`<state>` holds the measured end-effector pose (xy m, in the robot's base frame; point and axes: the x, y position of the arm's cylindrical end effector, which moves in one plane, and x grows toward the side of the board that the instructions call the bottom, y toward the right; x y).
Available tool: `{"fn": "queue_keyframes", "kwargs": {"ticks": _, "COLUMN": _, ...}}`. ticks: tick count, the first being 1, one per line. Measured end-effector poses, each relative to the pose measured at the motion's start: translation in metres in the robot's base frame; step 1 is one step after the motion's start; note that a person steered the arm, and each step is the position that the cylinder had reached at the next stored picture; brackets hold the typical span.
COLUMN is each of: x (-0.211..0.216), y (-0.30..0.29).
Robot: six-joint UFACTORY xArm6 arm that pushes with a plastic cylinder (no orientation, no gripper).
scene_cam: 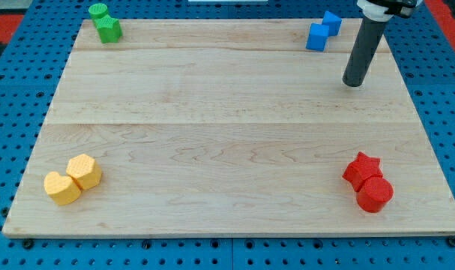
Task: Move your arm right to the red blocks
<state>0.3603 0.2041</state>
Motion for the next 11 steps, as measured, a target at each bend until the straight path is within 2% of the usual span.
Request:
{"fn": "queue_keyframes", "kwargs": {"ticks": 3, "x": 0.0, "y": 0.0}}
{"fn": "queue_keyframes", "kwargs": {"ticks": 4, "x": 0.051, "y": -0.01}}
{"fn": "queue_keyframes", "kwargs": {"ticks": 5, "x": 0.122, "y": -0.013}}
{"fn": "queue_keyframes", "kwargs": {"ticks": 10, "x": 0.076, "y": 0.003}}
{"fn": "queue_keyframes", "kwargs": {"ticks": 11, "x": 0.093, "y": 0.1}}
